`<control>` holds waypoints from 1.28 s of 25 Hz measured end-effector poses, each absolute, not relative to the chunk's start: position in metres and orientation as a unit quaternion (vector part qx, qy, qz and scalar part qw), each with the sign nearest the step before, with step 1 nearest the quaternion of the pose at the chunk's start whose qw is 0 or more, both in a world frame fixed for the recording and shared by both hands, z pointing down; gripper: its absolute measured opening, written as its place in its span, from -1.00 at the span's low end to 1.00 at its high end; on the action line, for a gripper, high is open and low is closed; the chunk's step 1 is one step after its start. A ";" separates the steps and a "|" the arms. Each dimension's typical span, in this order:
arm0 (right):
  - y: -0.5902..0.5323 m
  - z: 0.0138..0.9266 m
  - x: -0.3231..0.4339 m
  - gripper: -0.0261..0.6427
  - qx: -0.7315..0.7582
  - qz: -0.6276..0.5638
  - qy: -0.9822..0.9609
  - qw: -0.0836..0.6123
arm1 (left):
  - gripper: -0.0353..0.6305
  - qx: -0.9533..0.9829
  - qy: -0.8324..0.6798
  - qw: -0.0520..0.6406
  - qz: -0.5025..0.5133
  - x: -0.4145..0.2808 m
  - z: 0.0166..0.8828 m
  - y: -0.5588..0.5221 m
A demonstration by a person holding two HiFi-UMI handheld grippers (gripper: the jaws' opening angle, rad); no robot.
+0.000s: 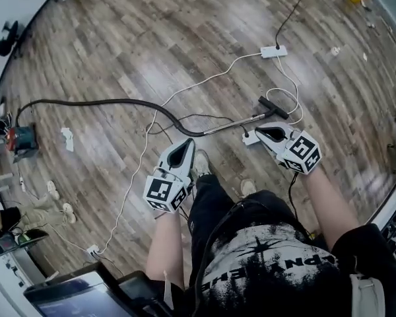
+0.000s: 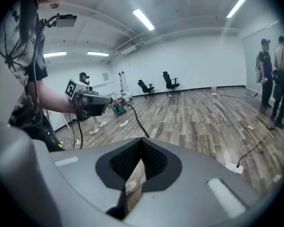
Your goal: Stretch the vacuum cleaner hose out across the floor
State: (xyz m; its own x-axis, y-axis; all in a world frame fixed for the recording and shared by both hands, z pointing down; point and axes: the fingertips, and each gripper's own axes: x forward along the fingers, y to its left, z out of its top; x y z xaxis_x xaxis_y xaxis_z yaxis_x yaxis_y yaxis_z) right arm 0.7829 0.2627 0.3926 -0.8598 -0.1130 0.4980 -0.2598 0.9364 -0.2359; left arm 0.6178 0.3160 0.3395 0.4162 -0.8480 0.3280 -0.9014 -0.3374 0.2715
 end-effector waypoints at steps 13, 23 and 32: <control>0.235 0.329 0.737 -0.90 0.195 0.183 -0.954 0.132 | -0.89 0.885 -0.441 0.143 0.043 0.613 0.272 0.249; 0.223 0.240 0.660 -0.90 0.175 0.093 -0.976 0.084 | -0.89 0.904 -0.411 0.109 0.045 0.587 0.240 0.248; 0.237 0.213 0.663 -0.90 0.088 0.019 -0.989 0.115 | -0.89 0.893 -0.441 0.088 0.039 0.594 0.188 0.266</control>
